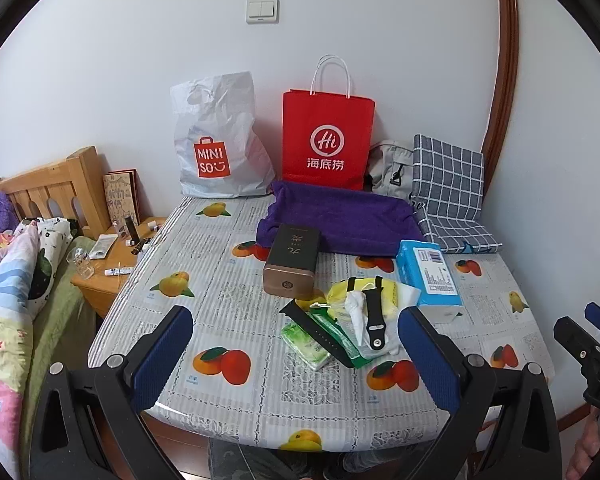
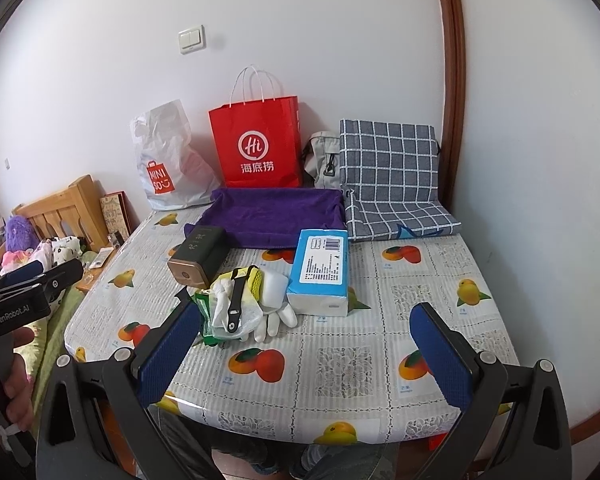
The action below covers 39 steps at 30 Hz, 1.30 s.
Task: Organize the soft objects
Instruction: 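Reach the right tool into the pile and grasp the black strap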
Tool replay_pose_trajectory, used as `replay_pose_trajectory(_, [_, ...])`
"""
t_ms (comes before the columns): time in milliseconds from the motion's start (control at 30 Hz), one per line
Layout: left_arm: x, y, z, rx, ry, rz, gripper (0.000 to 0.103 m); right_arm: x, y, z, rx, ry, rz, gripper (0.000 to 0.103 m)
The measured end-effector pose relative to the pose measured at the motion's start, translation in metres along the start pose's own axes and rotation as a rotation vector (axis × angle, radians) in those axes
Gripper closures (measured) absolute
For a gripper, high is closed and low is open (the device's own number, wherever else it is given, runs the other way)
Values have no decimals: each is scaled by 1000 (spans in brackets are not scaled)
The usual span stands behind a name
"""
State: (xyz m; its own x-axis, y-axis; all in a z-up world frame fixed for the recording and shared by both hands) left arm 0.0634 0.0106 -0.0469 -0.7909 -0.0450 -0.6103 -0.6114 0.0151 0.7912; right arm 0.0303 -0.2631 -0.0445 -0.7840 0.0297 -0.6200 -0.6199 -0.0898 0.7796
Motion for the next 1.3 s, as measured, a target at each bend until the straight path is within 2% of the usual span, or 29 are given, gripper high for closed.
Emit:
replay_pose_trajectory(133, [2, -15, 3, 5, -1, 16, 0, -4, -14, 1, -5, 7, 15, 0])
replay_pose_trajectory(667, [30, -121, 31, -24, 36, 204, 1, 13, -97, 21, -32, 61, 119, 3])
replay_pose_trajectory(800, [36, -146, 42, -31, 56, 252, 1, 14, -119, 29, -55, 75, 148, 18])
replay_pose_trajectory(1033, [44, -175, 57, -3, 85, 299, 1, 9, -168, 68, -127, 148, 208, 56])
replay_pose_trajectory(1233, [50, -200, 61, 33, 82, 341, 1, 9, -203, 99, -145, 219, 259, 67])
replay_pose_trajectory(1300, [50, -204, 61, 47, 77, 345, 1, 7, -215, 107, -143, 232, 274, 68])
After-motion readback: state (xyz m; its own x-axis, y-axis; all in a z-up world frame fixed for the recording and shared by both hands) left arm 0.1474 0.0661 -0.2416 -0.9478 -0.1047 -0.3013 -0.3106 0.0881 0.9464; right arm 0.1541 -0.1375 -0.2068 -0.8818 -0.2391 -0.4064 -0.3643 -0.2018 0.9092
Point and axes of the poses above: each gripper's, at about its wrist camera, not at the fingertips, and y roughly against the way its jaws point, z to its left, x to its underside, the point moved 6 cm from there along -y, roughly the way its jaws point, and after that the axes turned 13 degrees about z, right-handed, at the moved point
